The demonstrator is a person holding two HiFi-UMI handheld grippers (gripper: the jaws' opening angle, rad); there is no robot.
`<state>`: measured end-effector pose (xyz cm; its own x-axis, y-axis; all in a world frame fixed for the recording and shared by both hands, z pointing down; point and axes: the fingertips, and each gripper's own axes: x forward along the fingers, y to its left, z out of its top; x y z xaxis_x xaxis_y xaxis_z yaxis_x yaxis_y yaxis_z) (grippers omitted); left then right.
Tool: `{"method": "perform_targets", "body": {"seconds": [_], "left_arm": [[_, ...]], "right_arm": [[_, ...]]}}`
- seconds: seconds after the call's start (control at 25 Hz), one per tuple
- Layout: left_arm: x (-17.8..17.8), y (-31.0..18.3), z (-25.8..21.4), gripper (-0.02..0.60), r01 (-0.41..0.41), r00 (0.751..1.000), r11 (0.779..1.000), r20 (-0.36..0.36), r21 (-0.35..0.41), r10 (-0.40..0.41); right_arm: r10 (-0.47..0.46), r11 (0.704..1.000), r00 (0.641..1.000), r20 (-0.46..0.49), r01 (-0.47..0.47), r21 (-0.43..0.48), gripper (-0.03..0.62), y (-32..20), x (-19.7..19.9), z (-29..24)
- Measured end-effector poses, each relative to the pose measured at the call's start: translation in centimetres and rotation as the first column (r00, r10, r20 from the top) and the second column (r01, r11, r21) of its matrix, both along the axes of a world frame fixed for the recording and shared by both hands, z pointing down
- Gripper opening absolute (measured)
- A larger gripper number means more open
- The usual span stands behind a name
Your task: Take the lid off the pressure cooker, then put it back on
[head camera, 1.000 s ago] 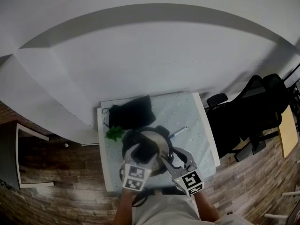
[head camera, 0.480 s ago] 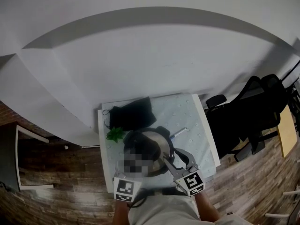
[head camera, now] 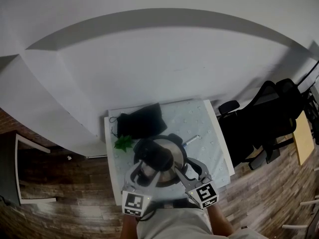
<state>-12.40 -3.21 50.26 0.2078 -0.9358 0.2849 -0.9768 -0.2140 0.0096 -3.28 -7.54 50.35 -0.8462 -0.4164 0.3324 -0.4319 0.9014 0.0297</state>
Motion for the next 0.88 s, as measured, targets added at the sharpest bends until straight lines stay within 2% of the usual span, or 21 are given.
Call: {"method": "perform_targets", "body": {"seconds": [0.44, 0.6, 0.8, 0.88], "left_arm": [[-0.3, 0.8, -0.9, 0.273, 0.019, 1.000, 0.999, -0.013, 0.051, -0.018], [0.5, 1.1, -1.5, 0.270, 0.059, 0.998, 0.996, 0.006, 0.071, -0.060], [1.8, 1.2, -1.9, 0.267, 0.145, 0.988, 0.987, 0.051, 0.072, -0.149], [2.1, 1.1, -2.4, 0.265, 0.168, 0.980, 0.980, 0.087, 0.105, -0.177]], "right_arm": [[0.021, 1.000, 1.000, 0.016, -0.021, 0.012, 0.189, 0.7, 0.1, -0.4], [-0.017, 1.000, 0.999, 0.045, 0.016, 0.025, 0.189, 0.5, 0.7, -0.8], [-0.079, 0.997, 0.994, 0.072, 0.079, -0.003, 0.189, 0.3, 1.4, -0.8], [-0.103, 0.995, 0.992, 0.079, 0.104, -0.011, 0.189, 0.4, 1.3, -0.6]]}}
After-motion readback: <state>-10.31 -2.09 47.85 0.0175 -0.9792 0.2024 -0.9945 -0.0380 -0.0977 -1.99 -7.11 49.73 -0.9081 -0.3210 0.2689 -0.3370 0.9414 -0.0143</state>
